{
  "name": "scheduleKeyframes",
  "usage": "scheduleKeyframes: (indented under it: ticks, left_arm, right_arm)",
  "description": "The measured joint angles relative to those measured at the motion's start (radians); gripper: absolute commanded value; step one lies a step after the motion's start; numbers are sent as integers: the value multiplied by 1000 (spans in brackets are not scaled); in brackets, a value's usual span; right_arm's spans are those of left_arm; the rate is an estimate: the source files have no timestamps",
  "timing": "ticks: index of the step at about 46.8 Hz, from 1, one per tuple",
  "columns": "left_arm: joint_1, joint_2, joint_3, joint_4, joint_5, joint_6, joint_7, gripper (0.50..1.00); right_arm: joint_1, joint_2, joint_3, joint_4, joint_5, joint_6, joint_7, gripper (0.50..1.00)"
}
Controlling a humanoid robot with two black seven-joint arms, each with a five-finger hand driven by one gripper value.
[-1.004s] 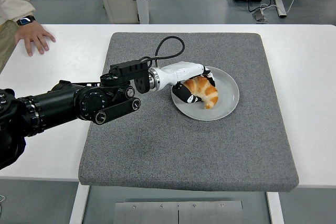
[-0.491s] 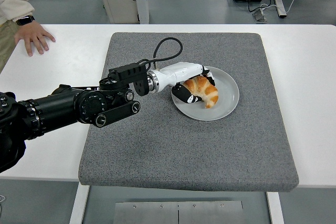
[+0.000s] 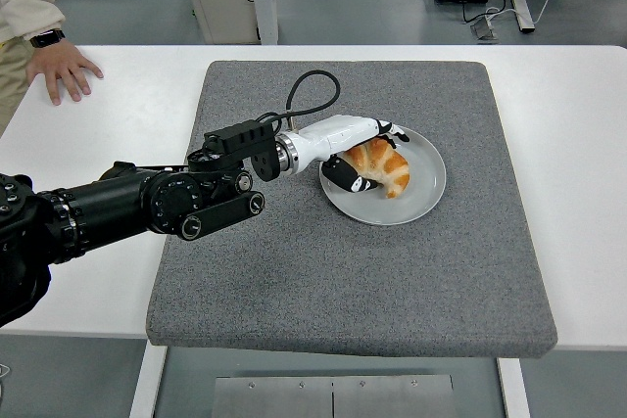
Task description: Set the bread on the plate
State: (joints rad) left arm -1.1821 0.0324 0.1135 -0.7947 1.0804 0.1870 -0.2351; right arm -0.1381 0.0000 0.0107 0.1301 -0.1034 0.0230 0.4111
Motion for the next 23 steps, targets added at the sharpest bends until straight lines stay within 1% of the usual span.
scheduleKeyframes:
  ticks: [7, 15, 23]
  left_arm:
    - [-1, 2, -6, -3, -11, -1, -12, 969]
    - [-24, 14, -10, -16, -58, -4, -14, 969]
    - [-90, 40, -15, -27, -124, -11, -13, 969]
  right_arm:
    - [0, 0, 0, 0, -1, 0, 0, 1000]
    - [0, 0, 0, 0, 0, 0, 0, 1000]
    - [0, 0, 0, 0, 0, 0, 0, 1000]
